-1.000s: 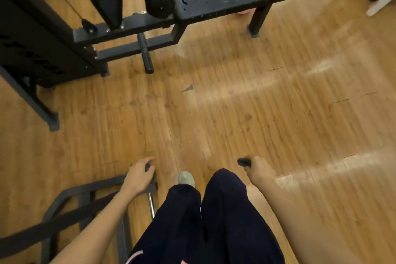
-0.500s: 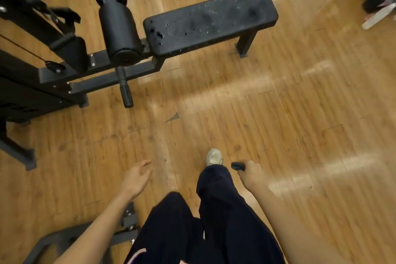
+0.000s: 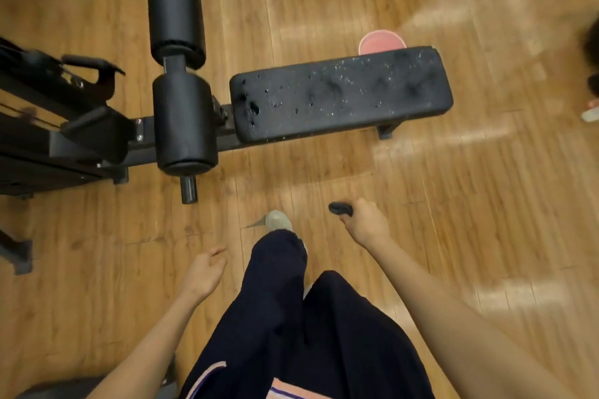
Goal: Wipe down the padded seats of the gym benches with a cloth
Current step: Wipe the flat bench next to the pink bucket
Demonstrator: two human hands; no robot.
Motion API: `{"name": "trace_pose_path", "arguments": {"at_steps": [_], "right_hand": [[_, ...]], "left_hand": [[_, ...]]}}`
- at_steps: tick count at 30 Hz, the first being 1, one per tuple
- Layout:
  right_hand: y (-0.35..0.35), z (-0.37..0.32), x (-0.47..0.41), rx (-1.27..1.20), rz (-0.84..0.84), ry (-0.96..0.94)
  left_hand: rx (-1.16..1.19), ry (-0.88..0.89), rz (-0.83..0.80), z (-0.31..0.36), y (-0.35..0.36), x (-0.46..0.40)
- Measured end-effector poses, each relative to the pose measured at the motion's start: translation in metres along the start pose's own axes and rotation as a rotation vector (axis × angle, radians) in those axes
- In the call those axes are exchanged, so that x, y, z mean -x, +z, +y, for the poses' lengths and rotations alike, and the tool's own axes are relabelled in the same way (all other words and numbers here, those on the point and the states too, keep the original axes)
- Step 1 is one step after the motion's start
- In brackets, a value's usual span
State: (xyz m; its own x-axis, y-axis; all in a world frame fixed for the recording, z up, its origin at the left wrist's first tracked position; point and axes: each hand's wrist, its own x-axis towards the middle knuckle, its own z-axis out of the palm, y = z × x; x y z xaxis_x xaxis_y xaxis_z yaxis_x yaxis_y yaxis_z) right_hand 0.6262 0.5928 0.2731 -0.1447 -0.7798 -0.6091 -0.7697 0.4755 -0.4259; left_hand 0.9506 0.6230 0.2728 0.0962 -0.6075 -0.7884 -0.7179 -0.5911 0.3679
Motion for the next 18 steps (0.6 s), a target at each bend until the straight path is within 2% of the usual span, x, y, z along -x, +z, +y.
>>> {"name": "trace_pose_path", "arguments": {"at_steps": [9,18], "right_hand": [[-0.068,-0.032,-0.086,0.039,-0.065,0.041],[-0.129,-0.073,-0.205,0.179,-0.258,-0.227]], "left_hand": [[0.007,0.145,0.016,0.148,-0.041,-0.084],[0.265,-0.035,0.141,0.224,-0.031,-0.14]]}}
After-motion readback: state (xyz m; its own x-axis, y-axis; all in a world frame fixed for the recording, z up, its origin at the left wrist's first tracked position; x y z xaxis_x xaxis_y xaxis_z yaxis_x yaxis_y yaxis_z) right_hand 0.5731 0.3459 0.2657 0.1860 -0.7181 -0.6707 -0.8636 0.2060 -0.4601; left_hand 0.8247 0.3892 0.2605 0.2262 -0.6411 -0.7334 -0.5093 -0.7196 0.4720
